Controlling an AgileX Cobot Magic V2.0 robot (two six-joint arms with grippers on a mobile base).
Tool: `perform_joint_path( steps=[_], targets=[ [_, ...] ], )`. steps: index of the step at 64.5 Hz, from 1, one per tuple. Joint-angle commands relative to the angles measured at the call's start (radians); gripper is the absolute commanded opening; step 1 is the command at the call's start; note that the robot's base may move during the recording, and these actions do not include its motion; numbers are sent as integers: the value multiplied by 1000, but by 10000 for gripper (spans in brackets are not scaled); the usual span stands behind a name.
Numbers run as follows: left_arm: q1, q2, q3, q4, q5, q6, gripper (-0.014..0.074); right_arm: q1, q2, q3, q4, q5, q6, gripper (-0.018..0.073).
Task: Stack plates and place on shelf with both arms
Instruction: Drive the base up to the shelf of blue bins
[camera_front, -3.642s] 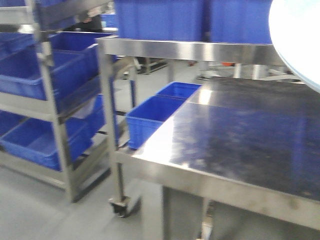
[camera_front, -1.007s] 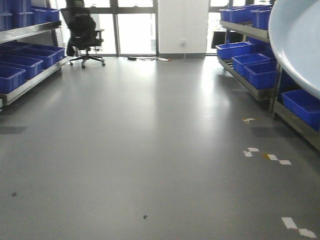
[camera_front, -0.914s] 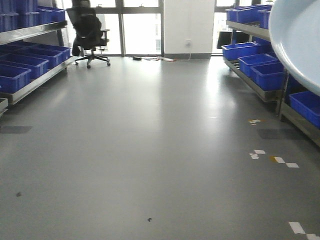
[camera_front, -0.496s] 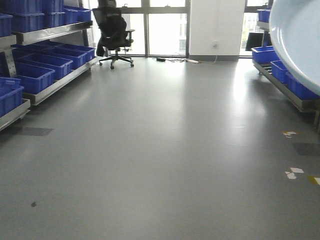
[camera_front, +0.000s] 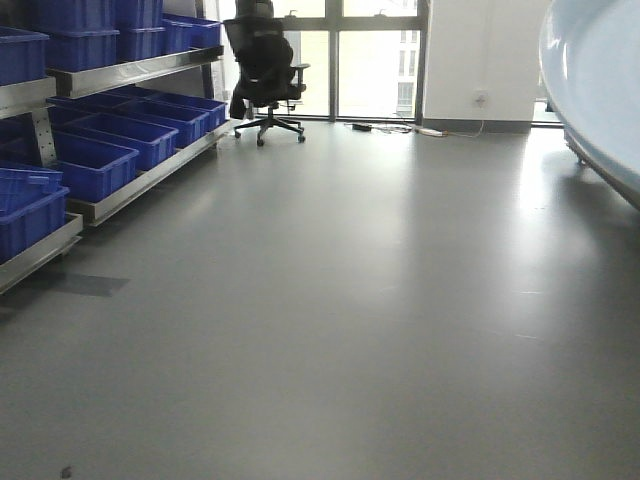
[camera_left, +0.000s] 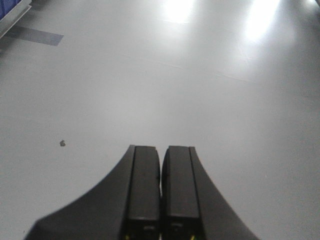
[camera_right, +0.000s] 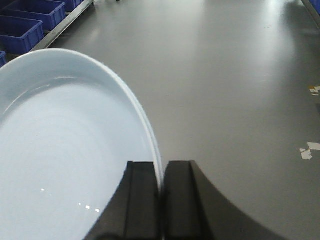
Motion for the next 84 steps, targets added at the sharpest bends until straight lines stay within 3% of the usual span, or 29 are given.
perform_joint_path(
  steps=[1, 84],
  targets=[
    [1, 10, -29, -7, -83, -8, 87, -5, 13, -33, -1, -97, -4, 24],
    [1, 10, -29, -7, -83, -8, 87, -5, 13, -33, -1, -97, -4, 24]
  ],
)
